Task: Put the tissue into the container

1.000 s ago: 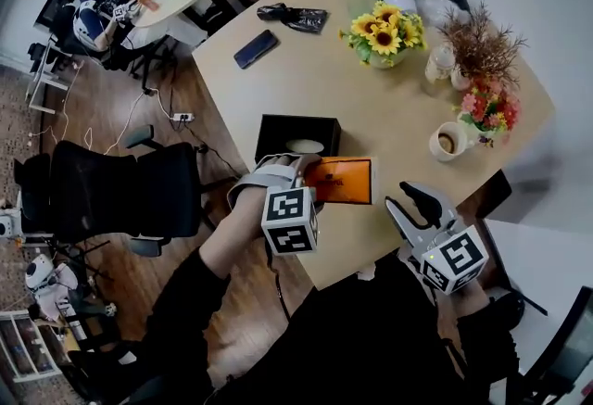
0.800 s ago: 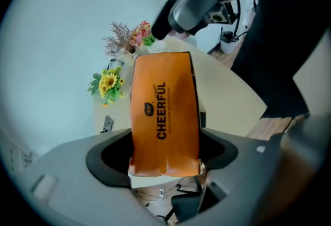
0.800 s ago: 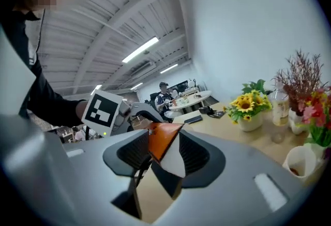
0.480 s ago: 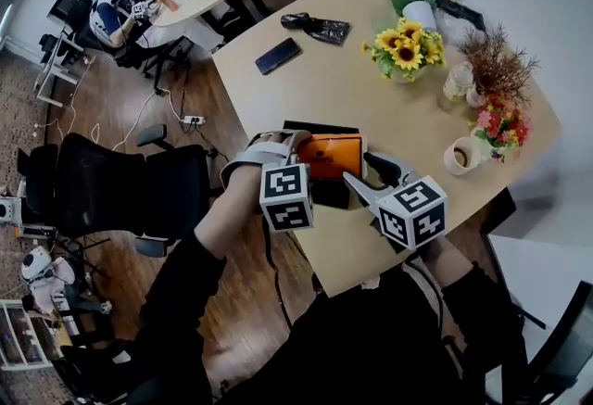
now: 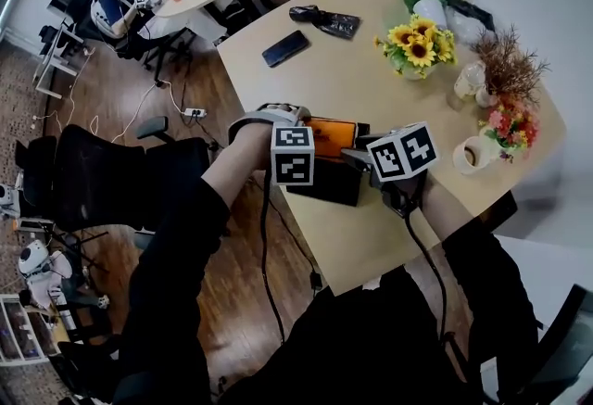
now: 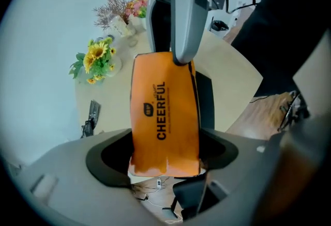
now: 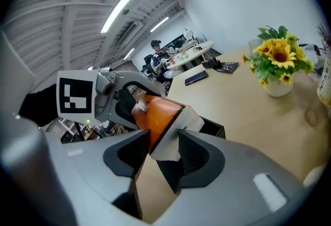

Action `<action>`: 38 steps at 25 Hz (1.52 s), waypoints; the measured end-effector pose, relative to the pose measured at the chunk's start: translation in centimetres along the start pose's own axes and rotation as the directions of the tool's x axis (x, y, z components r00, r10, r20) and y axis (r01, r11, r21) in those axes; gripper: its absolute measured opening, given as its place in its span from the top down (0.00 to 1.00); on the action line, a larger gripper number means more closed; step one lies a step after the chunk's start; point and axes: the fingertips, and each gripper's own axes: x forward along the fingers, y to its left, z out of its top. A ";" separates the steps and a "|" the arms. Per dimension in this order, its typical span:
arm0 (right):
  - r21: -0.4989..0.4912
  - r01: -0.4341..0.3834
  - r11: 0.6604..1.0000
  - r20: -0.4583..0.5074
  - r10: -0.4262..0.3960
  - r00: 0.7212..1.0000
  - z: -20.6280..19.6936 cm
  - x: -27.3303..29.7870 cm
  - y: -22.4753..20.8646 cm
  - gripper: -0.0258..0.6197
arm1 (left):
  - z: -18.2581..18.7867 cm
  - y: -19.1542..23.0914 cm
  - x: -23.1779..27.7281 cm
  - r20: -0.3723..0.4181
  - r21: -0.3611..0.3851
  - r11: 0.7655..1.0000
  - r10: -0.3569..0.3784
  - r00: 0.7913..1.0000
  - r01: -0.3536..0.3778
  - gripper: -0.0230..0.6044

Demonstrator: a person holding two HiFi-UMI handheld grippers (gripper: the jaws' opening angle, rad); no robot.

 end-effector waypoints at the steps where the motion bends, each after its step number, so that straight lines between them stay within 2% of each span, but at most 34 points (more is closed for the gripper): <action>1: 0.019 0.006 1.000 -0.018 -0.006 1.000 -0.4 0.7 -0.5 0.69 | -0.1 -0.1 0.8 -0.006 0.007 1.000 -0.014 1.000 0.014 0.38; 5: 0.057 0.036 0.998 -0.058 -0.033 0.998 -1.9 2.4 -2.0 0.69 | -0.2 -0.6 3.4 -0.015 0.027 0.998 -0.048 0.999 0.049 0.38; 12: 0.065 0.080 0.995 -0.065 -0.076 0.995 -2.5 3.3 -3.4 0.70 | -0.1 -0.4 5.4 0.002 0.030 0.998 -0.048 0.999 0.048 0.38; 38: 0.092 0.124 0.988 -0.092 -0.116 0.989 -2.8 4.5 -5.3 0.71 | 0.0 0.2 7.8 0.018 0.030 0.993 -0.113 0.993 0.113 0.38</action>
